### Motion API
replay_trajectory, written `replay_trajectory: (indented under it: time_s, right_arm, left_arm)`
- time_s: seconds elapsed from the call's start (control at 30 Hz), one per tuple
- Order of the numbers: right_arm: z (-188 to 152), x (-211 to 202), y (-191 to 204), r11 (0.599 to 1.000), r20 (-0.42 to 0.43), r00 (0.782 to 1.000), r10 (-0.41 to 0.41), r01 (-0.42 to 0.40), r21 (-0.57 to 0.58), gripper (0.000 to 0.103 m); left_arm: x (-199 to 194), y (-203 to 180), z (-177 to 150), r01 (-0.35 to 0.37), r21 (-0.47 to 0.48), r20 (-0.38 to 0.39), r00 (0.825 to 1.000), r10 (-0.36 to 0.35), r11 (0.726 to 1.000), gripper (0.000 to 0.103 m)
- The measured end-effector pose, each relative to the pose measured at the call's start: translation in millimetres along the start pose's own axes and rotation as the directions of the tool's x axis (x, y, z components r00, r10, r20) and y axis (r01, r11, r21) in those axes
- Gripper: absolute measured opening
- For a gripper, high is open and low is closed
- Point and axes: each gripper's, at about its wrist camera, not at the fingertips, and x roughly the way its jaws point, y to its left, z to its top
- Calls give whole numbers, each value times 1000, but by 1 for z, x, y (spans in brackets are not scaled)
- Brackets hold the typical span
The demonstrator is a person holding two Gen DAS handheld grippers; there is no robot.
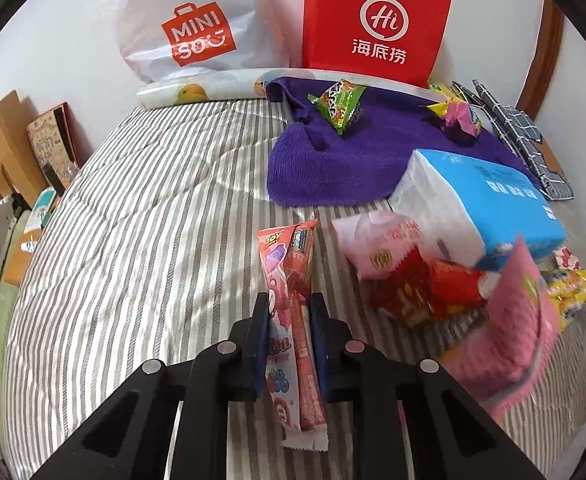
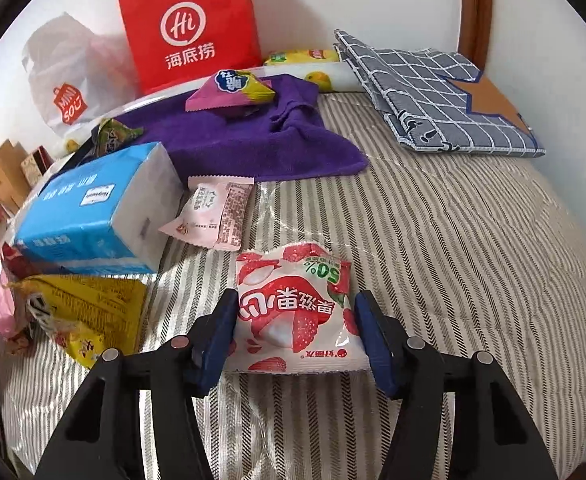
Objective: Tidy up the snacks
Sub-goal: 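Carry the stick candy and strawberry bag over the purple towel with both tools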
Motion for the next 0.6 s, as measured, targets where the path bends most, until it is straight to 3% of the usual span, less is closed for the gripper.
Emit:
replay_trajectory:
  time_s: [0.23,0.6]
  right_arm:
    - [-9,-28,-1,998,18,999,41,-42,39,55]
    - [4,-82,16,996,106,992,74,-78,37,55]
  left_arm:
    - [-28,9,-15,11,-30,7,1000,-11,999,18]
    - [-83,-2,0,131,-38,86,988,-128,991,18]
